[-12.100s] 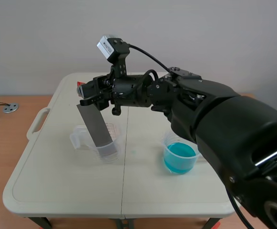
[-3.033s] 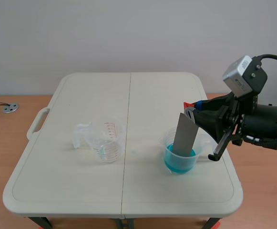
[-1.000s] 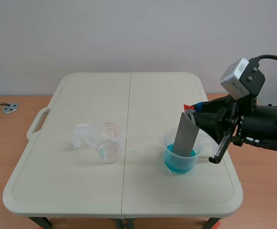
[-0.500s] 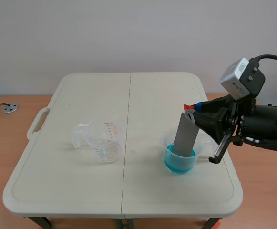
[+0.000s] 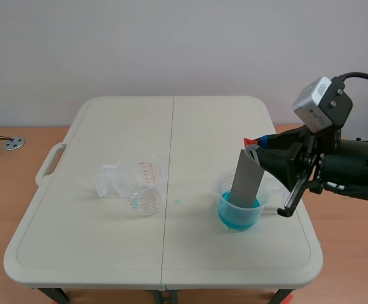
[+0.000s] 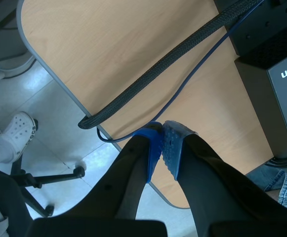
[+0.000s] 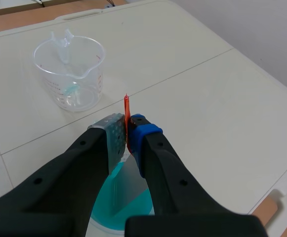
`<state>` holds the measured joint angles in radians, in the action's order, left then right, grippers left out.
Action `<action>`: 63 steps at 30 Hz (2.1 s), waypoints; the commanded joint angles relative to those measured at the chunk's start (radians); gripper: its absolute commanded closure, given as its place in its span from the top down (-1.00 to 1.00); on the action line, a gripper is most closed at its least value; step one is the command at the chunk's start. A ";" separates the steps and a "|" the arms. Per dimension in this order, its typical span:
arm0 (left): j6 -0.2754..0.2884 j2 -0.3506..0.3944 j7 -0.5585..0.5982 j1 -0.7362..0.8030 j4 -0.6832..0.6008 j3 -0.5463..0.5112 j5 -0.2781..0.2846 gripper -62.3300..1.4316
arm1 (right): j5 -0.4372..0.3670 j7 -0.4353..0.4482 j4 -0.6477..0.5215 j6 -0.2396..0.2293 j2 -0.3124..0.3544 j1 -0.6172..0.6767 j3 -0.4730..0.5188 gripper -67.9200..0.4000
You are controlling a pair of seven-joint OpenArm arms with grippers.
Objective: Hold the metal plate by the orange handle, dip it into the blue solution, take it out and point at it, then put the plate back in the beaker on the left.
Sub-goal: 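Hold the plate still in the solution, then raise the plate and point at it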
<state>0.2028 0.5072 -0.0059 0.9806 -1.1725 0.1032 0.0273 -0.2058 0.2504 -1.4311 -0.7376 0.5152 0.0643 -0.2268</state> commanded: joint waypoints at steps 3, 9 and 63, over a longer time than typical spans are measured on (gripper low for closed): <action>0.003 0.006 0.006 0.002 -0.011 -0.002 0.003 -0.91 | -0.003 0.016 -0.002 -0.008 0.006 -0.009 0.002 -0.95; 0.003 0.006 0.006 0.002 -0.011 -0.002 0.003 -0.91 | -0.007 0.039 -0.013 -0.008 0.016 -0.001 0.007 -0.95; 0.003 0.294 0.107 -0.119 -0.144 -0.356 0.223 -0.91 | -0.007 0.085 -0.421 -0.008 0.031 0.091 0.196 -0.95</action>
<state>0.2039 0.8040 0.0895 0.8532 -1.3029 -0.2527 0.2390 -0.1982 0.3172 -1.8313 -0.7403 0.5350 0.1646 -0.0452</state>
